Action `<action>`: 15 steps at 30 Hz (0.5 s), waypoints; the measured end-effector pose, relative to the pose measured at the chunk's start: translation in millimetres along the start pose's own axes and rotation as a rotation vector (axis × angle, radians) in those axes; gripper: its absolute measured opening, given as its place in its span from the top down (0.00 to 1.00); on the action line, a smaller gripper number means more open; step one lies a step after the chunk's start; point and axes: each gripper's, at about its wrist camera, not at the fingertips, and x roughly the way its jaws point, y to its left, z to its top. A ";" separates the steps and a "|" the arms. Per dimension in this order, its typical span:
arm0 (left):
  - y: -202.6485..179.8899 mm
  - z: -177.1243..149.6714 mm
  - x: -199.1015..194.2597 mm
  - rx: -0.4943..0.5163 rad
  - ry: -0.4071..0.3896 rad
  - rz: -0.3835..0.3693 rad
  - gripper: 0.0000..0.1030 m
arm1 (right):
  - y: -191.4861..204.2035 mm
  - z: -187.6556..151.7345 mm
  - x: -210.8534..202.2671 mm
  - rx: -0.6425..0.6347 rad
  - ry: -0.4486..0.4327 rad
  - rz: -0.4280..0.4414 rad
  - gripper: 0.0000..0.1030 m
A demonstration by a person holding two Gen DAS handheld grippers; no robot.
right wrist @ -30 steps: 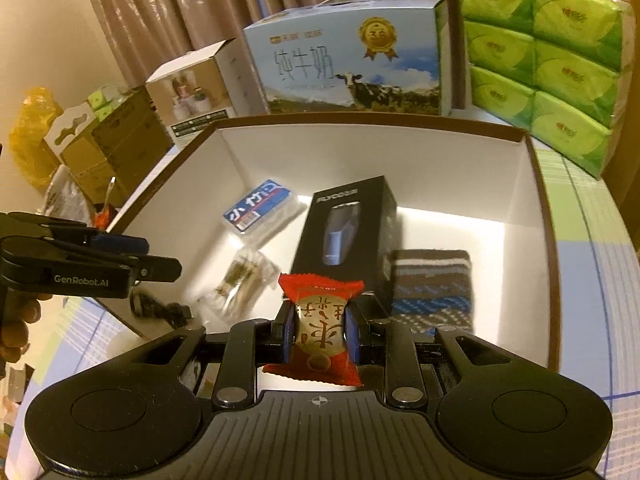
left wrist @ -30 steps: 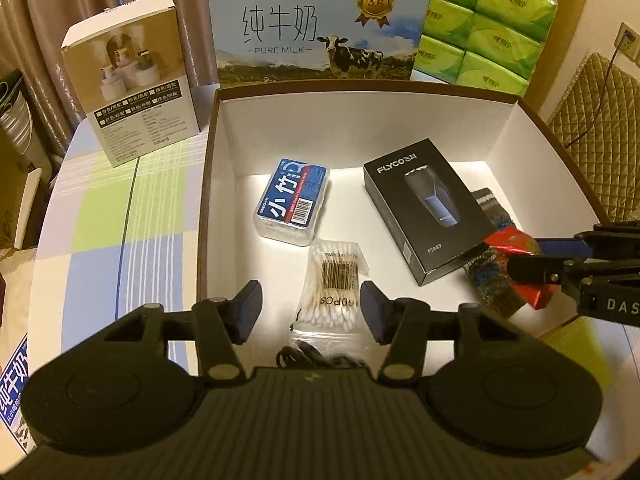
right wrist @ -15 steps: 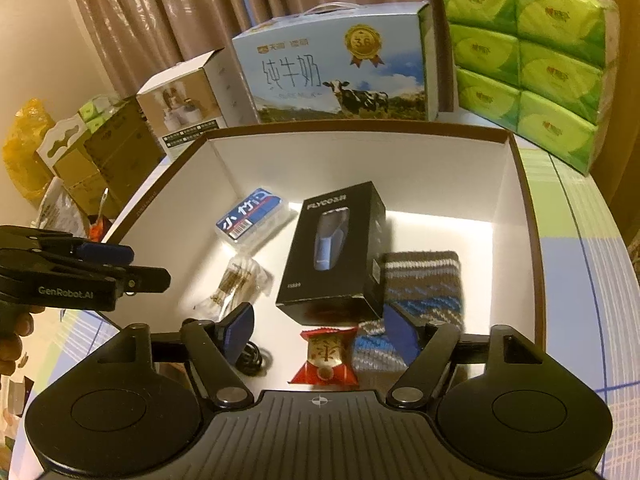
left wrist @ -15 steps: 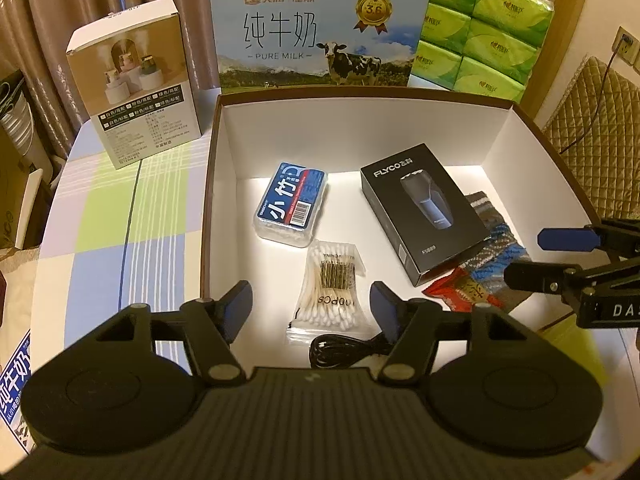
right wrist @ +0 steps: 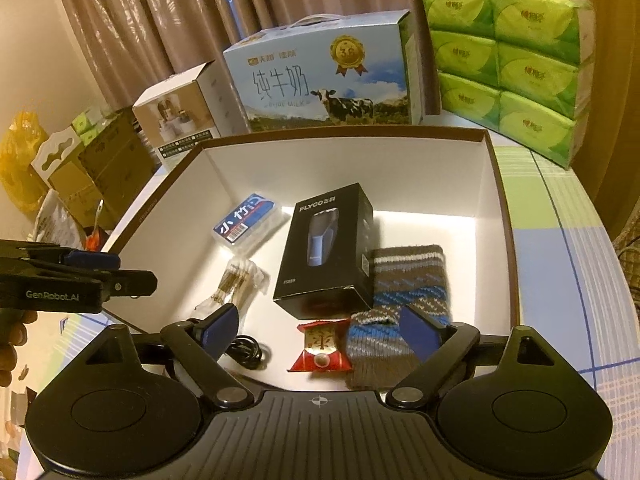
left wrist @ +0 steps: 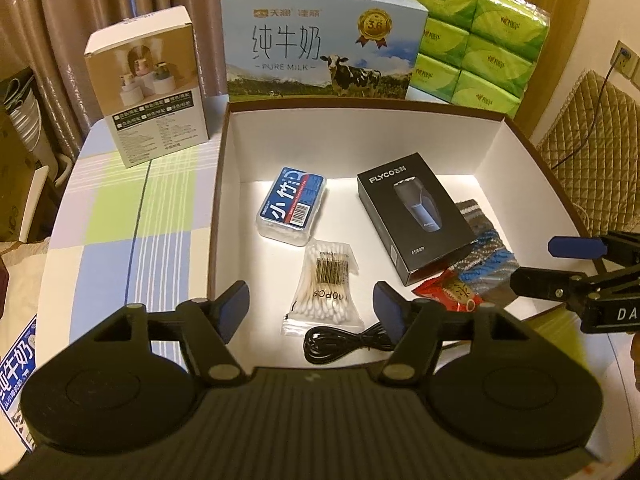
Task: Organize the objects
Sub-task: 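Withdraw both grippers from the brown box toward the remaining items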
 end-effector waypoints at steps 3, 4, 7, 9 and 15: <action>2.5 -2.7 -8.9 -0.014 -0.012 0.002 0.37 | 1.3 -1.6 -6.5 0.007 -0.011 0.001 0.16; 3.8 -4.0 -12.5 -0.020 -0.016 0.003 0.37 | 1.9 -2.5 -9.3 0.007 -0.016 0.001 0.16; 6.6 -8.4 -24.2 -0.032 -0.032 0.006 0.37 | 4.6 -5.4 -17.3 0.010 -0.027 0.003 0.16; 8.6 -12.3 -32.5 -0.039 -0.039 0.013 0.36 | 6.7 -8.0 -23.2 0.010 -0.035 0.001 0.16; 17.4 -31.8 -56.6 -0.071 -0.054 0.023 0.36 | 13.7 -19.6 -40.6 0.017 -0.051 0.006 0.16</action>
